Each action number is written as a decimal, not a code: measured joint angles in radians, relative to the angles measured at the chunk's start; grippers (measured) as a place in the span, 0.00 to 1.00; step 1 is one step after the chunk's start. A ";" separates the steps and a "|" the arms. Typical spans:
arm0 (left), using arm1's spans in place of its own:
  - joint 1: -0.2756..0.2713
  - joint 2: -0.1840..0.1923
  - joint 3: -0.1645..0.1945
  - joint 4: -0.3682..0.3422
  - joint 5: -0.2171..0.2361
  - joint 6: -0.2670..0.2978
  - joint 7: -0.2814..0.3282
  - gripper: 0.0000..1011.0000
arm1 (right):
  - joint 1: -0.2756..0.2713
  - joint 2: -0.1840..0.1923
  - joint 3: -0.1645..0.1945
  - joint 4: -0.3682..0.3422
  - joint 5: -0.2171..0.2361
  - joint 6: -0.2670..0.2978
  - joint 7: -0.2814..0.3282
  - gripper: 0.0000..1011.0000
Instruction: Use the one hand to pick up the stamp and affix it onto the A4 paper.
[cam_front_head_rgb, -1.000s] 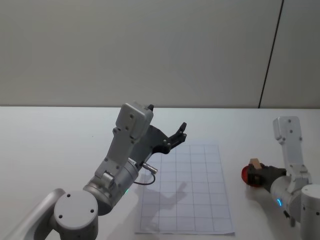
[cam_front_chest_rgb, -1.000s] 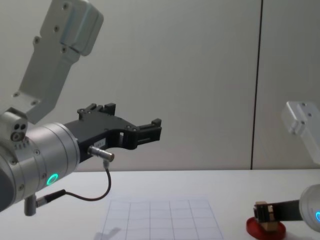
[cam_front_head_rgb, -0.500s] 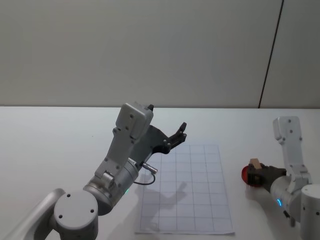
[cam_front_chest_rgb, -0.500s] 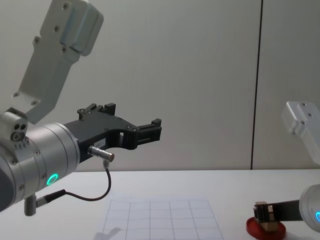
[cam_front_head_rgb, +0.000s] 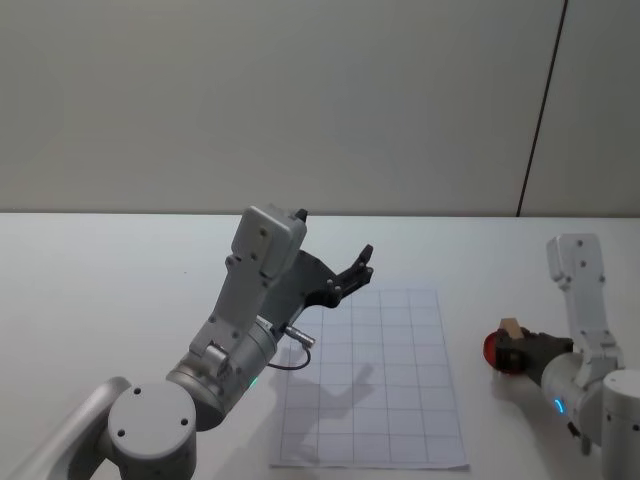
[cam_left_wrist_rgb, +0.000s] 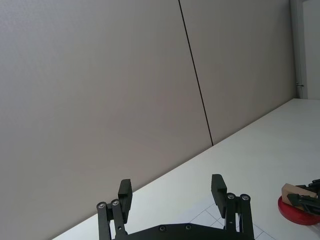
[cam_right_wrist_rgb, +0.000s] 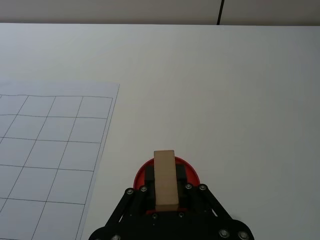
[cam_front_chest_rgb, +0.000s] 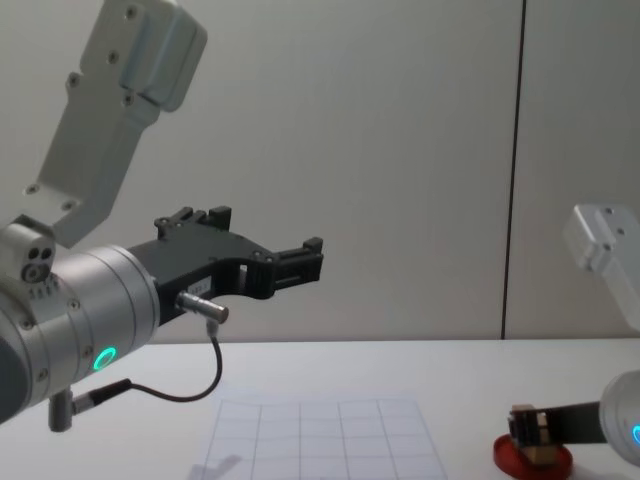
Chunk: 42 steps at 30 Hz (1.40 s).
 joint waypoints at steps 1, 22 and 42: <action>0.000 0.000 0.000 0.000 0.000 0.000 0.000 0.99 | 0.000 0.000 0.001 0.001 0.001 0.001 -0.001 0.22; 0.000 0.000 0.000 0.000 0.000 0.000 0.000 0.99 | -0.011 -0.004 0.008 0.013 0.005 0.007 -0.023 0.22; 0.000 0.000 0.000 0.000 0.000 0.000 0.000 0.99 | -0.025 -0.001 0.005 0.011 -0.048 -0.096 0.007 0.22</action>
